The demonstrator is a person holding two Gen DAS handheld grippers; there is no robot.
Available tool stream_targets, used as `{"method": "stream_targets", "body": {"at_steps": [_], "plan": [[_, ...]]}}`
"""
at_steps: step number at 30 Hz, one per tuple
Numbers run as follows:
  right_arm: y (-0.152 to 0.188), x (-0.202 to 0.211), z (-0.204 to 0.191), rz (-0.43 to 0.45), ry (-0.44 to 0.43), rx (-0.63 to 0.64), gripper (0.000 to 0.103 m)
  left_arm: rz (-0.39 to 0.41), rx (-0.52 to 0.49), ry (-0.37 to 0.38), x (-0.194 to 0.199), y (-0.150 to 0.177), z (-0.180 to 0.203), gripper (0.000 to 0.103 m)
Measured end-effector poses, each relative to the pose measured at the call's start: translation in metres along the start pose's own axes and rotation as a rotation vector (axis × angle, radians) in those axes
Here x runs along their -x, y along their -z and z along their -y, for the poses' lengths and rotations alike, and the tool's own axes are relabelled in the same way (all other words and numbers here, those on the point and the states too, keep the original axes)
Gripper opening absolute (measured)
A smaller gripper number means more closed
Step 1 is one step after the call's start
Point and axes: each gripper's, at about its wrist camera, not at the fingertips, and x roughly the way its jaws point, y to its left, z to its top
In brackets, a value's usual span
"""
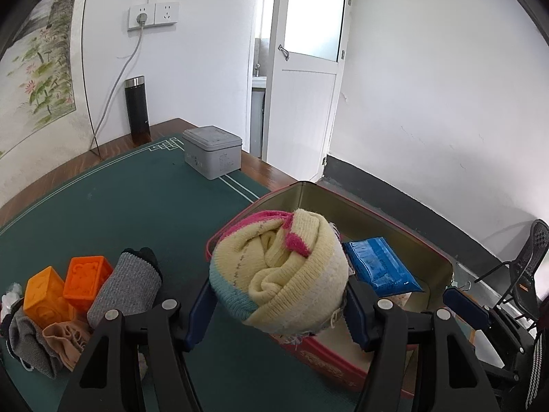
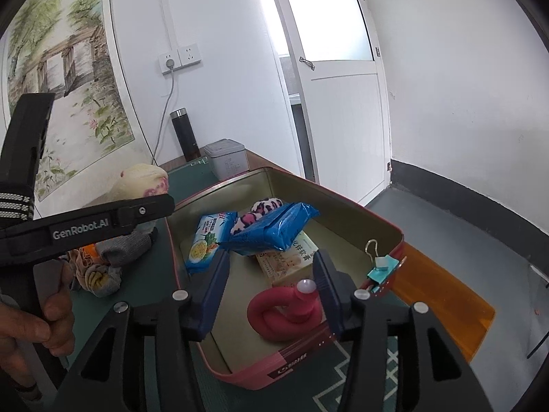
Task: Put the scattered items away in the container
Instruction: 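Carry towel and pink rope into the red tin and open both tools, then move both tools back from the tin over the remaining items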
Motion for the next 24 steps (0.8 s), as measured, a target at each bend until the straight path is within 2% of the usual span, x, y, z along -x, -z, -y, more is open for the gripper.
{"method": "stream_targets", "body": {"at_steps": [3,5,7,15,24], "plan": [[0.000,0.000,-0.003,0.009,0.005,0.004,0.055,-0.033,0.013,0.028,-0.010,-0.001,0.000,0.070],[0.000,0.000,-0.004,0.009,0.005,0.001,0.055,-0.051,0.022,0.043,-0.015,-0.001,0.001,0.082],[0.001,0.001,-0.005,0.010,0.007,0.002,0.055,-0.055,0.026,0.044,-0.018,-0.002,0.001,0.089],[0.002,0.003,-0.008,0.011,0.006,-0.002,0.055,-0.028,0.038,0.041,-0.004,-0.003,-0.004,0.089],[0.002,0.006,-0.028,0.009,-0.025,0.029,0.055,0.000,0.020,-0.014,0.016,0.003,-0.017,0.089]]}}
